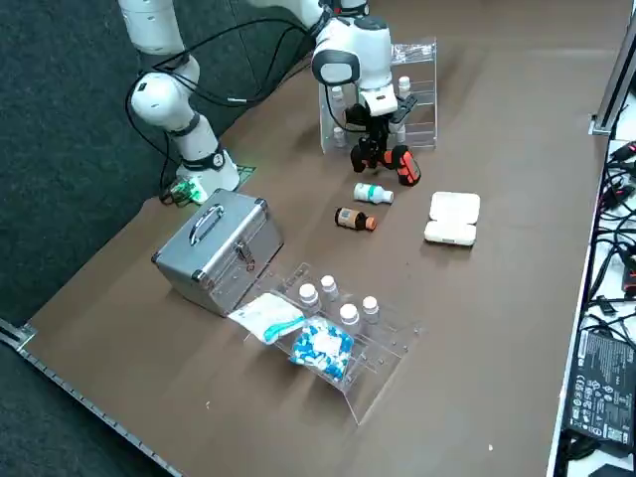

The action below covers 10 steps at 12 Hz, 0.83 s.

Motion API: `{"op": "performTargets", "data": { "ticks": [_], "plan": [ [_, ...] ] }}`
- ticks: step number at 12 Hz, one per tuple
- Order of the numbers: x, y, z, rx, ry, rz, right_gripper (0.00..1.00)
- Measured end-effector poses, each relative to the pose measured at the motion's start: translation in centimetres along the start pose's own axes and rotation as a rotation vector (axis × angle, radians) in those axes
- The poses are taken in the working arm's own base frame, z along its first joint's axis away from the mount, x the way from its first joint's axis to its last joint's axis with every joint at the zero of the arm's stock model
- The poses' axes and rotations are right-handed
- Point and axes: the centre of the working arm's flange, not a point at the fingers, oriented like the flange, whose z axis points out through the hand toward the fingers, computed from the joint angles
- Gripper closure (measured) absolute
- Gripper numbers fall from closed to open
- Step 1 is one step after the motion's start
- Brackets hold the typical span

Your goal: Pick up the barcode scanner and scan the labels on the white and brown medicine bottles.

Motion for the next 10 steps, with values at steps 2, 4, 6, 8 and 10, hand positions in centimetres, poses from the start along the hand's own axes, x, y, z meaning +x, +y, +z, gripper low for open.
{"op": "performTargets", "data": {
  "ticks": [2, 4, 6, 8, 10],
  "plan": [
    [0.0, 0.1, 0.0, 0.0, 0.001, 0.003, 0.52],
    [0.3, 0.1, -0.4, 0.005, 0.011, 0.004, 0.58],
    [0.8, 0.0, -1.4, 0.012, 0.026, 0.007, 0.58],
    [1.5, 0.0, -3.6, 0.007, 0.015, 0.013, 0.58],
    [2.3, 0.1, -6.8, -0.011, -0.029, 0.022, 0.58]
  ]
}}
